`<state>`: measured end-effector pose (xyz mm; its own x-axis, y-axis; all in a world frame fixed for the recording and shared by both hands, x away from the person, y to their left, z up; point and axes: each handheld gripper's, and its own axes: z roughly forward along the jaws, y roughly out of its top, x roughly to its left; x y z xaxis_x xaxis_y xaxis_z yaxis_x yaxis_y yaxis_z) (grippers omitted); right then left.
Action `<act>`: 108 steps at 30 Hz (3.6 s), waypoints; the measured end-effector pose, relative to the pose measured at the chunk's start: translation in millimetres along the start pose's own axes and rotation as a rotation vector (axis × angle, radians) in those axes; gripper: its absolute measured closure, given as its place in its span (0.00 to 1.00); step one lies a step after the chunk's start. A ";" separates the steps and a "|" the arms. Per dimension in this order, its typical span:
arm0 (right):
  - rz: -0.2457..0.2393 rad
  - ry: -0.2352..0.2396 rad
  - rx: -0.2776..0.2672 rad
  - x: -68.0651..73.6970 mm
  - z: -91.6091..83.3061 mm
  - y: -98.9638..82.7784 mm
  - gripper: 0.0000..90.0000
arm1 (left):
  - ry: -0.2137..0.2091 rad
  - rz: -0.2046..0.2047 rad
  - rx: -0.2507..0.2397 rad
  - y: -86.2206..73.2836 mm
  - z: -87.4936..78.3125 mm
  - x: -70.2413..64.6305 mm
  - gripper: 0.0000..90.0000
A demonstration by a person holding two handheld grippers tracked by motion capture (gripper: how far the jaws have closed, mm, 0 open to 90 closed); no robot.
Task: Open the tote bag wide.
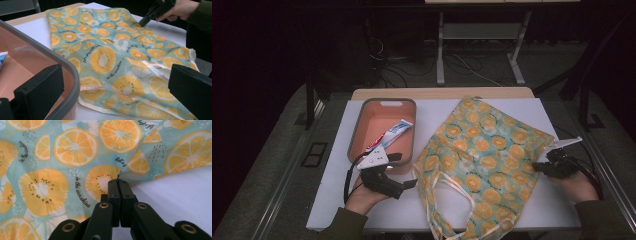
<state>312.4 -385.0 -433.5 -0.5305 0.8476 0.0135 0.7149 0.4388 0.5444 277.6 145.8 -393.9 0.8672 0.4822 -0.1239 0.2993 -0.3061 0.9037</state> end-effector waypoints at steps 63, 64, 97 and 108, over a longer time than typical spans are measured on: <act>-0.573 0.640 -0.180 260.5 31.9 77.1 0.99 | -0.004 0.005 0.005 -0.3 1.0 -0.5 0.00; -0.564 0.624 -0.203 251.4 25.2 80.0 0.99 | -0.003 0.006 0.007 -0.2 0.8 -0.6 0.00; -0.163 0.204 -0.221 64.5 44.0 101.7 0.99 | -0.001 0.008 0.018 -0.3 2.8 -1.6 0.00; -0.099 0.119 -0.125 44.2 75.9 92.9 0.90 | -0.001 0.007 0.016 -0.9 2.0 -0.7 0.00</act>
<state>389.9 -284.1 -445.9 -0.6506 0.7578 0.0502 0.5986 0.4710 0.6479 277.5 144.1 -395.4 0.8699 0.4789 -0.1183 0.2997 -0.3227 0.8978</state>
